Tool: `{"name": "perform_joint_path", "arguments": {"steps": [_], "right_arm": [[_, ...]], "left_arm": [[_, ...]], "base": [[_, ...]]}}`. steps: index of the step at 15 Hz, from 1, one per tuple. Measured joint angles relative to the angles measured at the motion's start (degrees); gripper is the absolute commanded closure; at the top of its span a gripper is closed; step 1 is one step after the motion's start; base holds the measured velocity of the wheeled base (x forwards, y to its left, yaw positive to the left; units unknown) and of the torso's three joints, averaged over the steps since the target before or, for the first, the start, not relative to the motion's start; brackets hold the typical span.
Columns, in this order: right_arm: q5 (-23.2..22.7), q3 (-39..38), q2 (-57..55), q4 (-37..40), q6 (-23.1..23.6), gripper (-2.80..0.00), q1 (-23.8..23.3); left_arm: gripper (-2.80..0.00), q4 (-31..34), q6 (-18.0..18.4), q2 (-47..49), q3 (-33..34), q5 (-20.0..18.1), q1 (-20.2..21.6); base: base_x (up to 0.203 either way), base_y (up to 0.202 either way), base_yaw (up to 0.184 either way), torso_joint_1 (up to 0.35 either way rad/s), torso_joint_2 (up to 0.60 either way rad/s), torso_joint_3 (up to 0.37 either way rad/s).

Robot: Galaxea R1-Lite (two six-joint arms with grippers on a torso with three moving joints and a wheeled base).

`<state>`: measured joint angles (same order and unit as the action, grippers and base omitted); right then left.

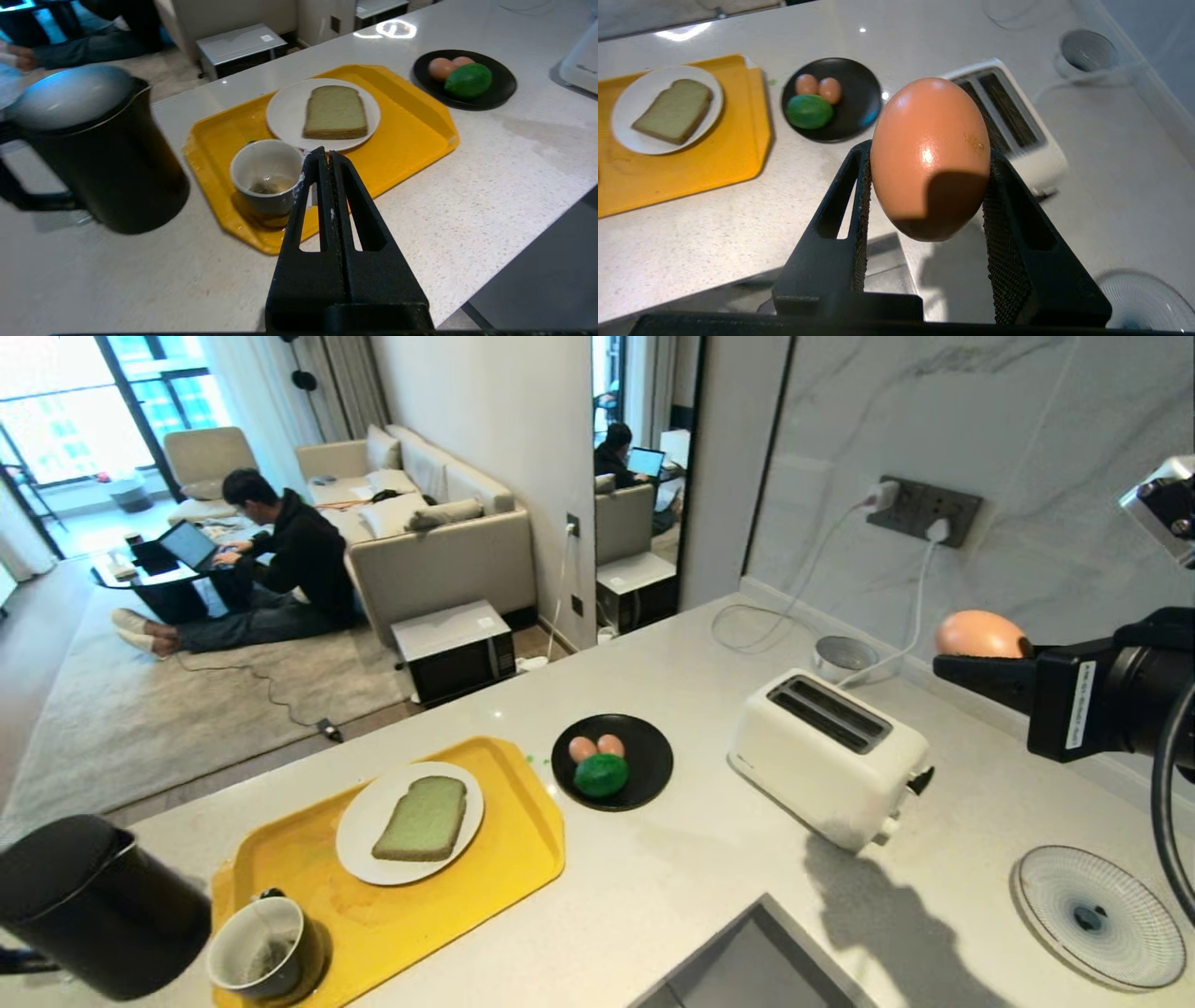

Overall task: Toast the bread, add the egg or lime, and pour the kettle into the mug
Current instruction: Put the egg in the bowl

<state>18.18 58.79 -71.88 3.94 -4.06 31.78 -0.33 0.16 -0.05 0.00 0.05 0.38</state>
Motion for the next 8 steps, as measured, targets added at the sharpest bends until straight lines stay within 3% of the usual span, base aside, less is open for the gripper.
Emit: {"name": "perform_joint_path", "arguments": {"steps": [8], "right_arm": [[0.01, 0.05, 0.11, -0.02, 2.69, 0.0, 0.02]], "left_arm": [[0.0, 0.02, 0.02, 0.0, 0.0, 0.03, 0.0]], "base": [[-0.001, -0.008, 0.174, 0.003, 0.0, -0.001]]}}
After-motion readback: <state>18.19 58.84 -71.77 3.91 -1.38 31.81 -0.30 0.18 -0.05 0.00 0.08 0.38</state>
